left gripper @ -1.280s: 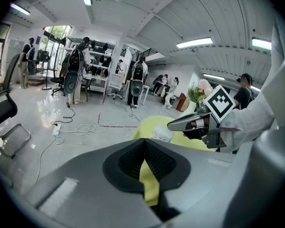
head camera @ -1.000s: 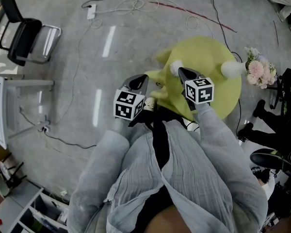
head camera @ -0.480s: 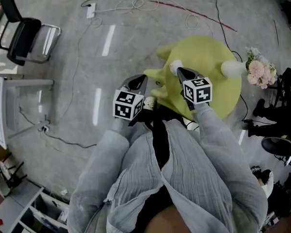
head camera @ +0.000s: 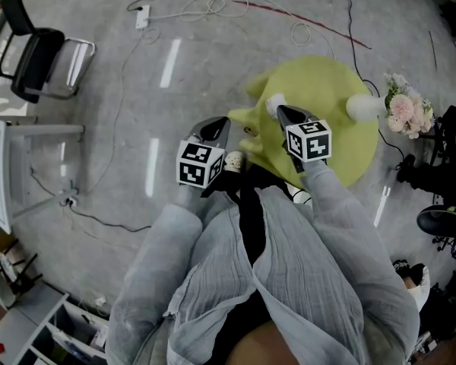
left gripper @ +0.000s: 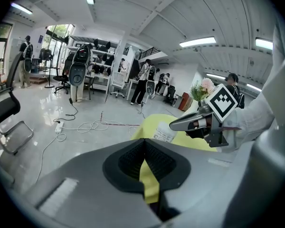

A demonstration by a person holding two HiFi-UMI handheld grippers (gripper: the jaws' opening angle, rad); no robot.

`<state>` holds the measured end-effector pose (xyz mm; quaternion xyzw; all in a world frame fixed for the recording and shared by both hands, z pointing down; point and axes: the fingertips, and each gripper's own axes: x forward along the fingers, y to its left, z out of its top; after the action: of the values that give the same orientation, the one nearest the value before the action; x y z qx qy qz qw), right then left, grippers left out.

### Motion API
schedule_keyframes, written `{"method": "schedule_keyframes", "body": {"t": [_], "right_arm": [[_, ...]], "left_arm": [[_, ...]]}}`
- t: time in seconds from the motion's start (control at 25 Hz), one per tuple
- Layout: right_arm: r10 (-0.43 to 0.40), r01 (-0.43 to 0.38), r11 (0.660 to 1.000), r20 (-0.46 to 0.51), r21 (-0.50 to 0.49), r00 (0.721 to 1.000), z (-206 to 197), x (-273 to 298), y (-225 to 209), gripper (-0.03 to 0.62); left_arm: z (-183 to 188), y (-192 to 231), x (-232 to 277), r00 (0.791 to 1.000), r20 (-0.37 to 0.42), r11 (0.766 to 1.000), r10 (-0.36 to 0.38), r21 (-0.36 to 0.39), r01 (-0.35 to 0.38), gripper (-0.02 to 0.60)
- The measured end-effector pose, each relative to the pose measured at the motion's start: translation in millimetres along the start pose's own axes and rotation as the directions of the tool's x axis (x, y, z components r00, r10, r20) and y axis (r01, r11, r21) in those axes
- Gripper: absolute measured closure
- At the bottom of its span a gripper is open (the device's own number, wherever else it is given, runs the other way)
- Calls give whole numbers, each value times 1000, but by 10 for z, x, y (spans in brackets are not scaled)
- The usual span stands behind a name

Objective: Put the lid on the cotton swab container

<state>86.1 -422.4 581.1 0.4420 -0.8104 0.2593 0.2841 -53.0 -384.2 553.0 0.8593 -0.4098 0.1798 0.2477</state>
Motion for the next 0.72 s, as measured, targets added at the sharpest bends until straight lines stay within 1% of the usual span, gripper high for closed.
{"method": "schedule_keyframes", "body": {"t": [0.24, 0.48, 0.72], "right_arm": [[-17, 17, 1000, -37, -16, 999, -5, 20, 25, 592], [-21, 21, 1000, -34, -3, 999, -18, 24, 8, 592], [-5, 6, 1000, -31, 18, 999, -25, 25, -20, 592]], "left_arm": [[-3, 2, -4, 1000, 0, 1000, -3, 3, 3, 565], [19, -8, 6, 1000, 5, 1000, -4, 9, 4, 565], [79, -7, -7, 1000, 17, 1000, -2, 19, 2, 565]]}}
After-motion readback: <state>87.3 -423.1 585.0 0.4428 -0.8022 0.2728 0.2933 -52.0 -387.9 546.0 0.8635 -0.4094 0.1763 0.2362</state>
